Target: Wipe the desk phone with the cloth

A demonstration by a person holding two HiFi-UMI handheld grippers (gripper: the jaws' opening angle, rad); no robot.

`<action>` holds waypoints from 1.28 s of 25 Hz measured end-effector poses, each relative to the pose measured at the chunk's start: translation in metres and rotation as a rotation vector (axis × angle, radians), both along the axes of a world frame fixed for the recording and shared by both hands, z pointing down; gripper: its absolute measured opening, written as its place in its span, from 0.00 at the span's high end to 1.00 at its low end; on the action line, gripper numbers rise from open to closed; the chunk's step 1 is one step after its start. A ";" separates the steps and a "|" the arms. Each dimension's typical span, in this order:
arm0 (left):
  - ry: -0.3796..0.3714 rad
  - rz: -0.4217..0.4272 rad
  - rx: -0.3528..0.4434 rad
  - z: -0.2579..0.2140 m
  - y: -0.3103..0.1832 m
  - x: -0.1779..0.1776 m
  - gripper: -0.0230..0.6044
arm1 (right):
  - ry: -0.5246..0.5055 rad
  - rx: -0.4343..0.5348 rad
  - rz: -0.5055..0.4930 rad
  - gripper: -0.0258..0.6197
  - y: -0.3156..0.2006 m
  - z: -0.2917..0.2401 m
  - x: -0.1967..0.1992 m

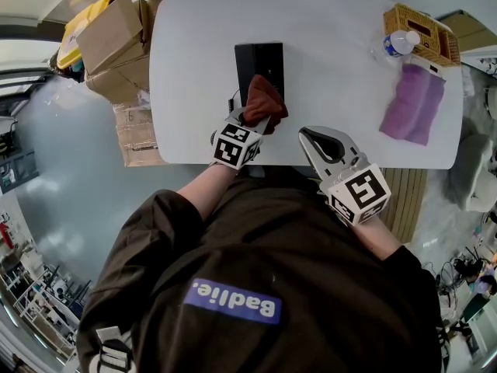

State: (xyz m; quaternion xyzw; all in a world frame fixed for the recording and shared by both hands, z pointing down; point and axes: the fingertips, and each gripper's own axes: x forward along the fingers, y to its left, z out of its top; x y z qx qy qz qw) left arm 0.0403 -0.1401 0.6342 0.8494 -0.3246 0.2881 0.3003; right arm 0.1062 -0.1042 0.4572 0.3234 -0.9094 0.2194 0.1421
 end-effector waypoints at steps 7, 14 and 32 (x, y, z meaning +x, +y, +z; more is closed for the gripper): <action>0.044 0.001 0.086 -0.047 -0.033 0.010 0.87 | -0.021 0.036 0.010 0.91 -0.005 -0.014 0.001; 0.057 -0.031 0.202 -0.085 -0.101 0.020 0.87 | -0.025 0.025 0.020 0.91 -0.007 -0.012 0.010; 0.010 -0.009 0.080 -0.025 -0.054 0.025 0.87 | -0.034 -0.029 -0.001 0.91 -0.018 0.013 0.011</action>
